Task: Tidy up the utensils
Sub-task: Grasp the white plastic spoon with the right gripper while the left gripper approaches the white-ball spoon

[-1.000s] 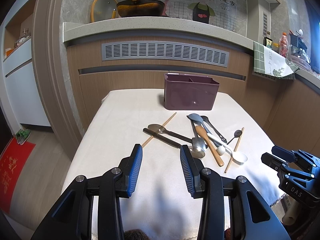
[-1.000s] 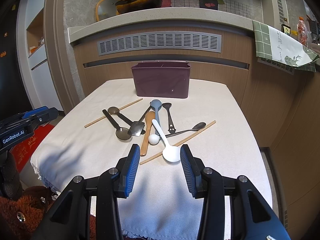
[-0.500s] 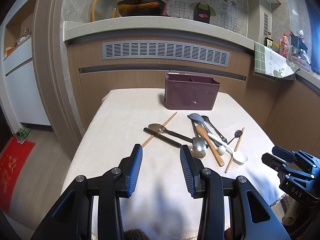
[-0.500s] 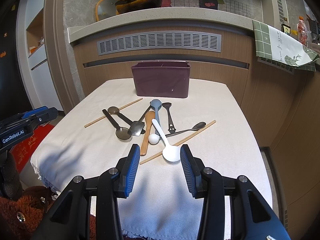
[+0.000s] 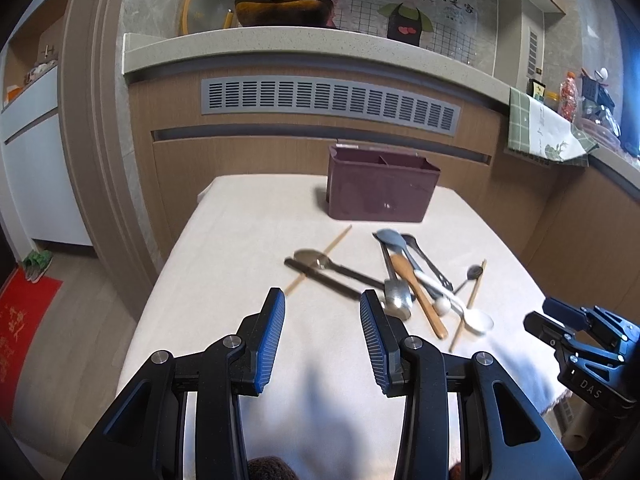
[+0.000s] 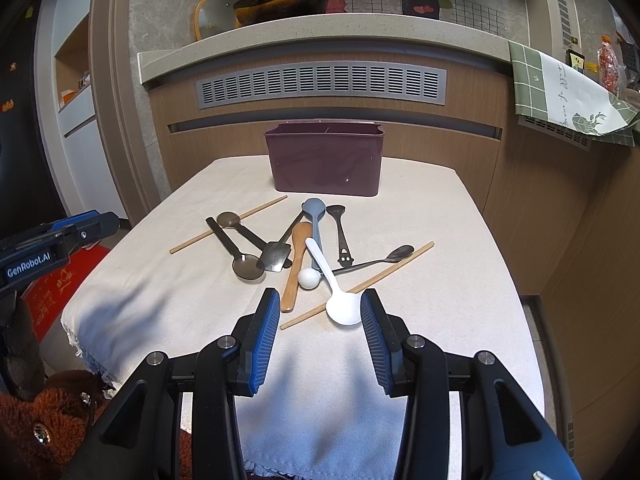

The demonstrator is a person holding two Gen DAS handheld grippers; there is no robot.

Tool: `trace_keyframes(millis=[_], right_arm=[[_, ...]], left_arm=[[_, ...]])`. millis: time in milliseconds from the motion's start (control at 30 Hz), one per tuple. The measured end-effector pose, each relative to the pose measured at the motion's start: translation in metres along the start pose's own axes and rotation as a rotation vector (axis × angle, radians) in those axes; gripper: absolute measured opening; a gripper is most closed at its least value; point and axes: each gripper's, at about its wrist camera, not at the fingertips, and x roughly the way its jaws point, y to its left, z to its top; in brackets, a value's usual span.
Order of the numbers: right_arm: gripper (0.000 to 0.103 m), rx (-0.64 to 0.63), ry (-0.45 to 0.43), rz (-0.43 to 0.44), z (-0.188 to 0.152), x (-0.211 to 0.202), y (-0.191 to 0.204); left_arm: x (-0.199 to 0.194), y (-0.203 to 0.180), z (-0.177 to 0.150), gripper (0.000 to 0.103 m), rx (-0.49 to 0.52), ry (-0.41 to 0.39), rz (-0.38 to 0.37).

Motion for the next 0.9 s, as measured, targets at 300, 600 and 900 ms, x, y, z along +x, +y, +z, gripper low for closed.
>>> trace_keyframes(millis=[300,600,900], right_arm=[[0.040,-0.040,0.024,-0.041,0.020,0.026,-0.017],[0.040,-0.065,0.160,0.086,0.039,0.084,-0.021],[0.027,-0.072,0.306,0.165,0.046,0.150,-0.014]], left_arm=[[0.021,0.016,0.031,0.041,0.004,-0.123,0.012],[0.061,0.038,0.030,0.042,-0.074,-0.049,0.005],[0.103,0.038,0.011,0.042,-0.080,0.113,-0.035]])
